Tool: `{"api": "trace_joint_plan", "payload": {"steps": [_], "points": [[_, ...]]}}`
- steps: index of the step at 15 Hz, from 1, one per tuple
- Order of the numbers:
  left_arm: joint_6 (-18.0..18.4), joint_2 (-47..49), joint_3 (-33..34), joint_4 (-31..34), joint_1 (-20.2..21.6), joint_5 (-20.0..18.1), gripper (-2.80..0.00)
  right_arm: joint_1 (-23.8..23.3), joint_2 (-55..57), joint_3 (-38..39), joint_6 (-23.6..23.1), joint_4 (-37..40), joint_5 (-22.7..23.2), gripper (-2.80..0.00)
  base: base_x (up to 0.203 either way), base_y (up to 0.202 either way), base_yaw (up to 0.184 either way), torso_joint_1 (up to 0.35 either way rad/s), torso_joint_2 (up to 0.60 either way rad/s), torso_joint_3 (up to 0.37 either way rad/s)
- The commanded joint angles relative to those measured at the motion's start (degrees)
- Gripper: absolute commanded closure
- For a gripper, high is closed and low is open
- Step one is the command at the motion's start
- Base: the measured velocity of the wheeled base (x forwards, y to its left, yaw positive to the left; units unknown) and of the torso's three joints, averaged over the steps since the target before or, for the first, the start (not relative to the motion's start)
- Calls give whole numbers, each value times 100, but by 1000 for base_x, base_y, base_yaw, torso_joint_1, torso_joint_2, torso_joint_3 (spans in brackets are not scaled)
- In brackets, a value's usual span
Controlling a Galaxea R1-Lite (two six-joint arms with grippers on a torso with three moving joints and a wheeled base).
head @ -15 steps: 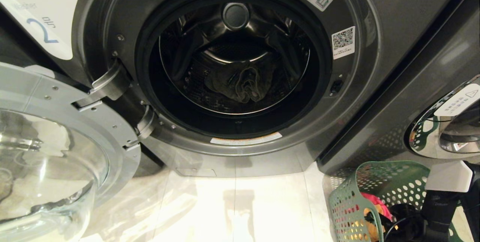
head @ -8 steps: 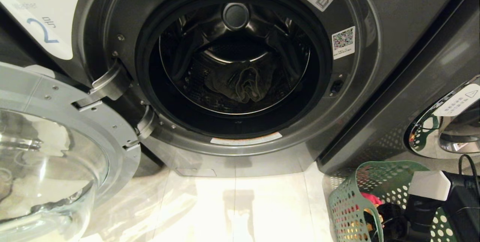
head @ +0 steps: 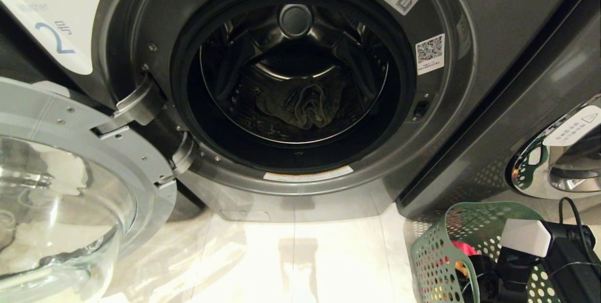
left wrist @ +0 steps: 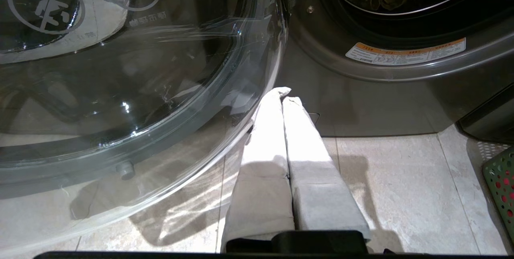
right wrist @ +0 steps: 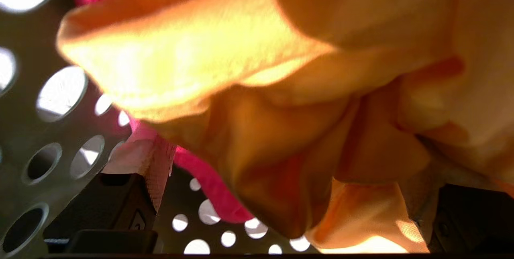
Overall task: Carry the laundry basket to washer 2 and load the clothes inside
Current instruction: Place the clothes into the washing machine
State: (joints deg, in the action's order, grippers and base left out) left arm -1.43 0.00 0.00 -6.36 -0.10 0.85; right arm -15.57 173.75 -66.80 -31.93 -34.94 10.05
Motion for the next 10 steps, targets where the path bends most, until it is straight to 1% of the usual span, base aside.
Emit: {"api": "trace_joint_plan", "payload": {"steps": [1,4,5,10], "points": [[-7,9,229,-5,1,3,0,-8,145,-199,20,-48,-213,-280,0,0,0,0,0,0],[2,9,229,-5,1,3,0,-8,159,-228,36,-30,-250,-280,0,0,0,0,0,0],[2,9,229,-5,1,3,0,-8,159,-236,37,-22,-250,0,0,0,0,0,0,0],[-7,9,229,-5,1,3,0,-20,115,-196,125,-4,-258,0,0,0,0,0,0,0]]}}
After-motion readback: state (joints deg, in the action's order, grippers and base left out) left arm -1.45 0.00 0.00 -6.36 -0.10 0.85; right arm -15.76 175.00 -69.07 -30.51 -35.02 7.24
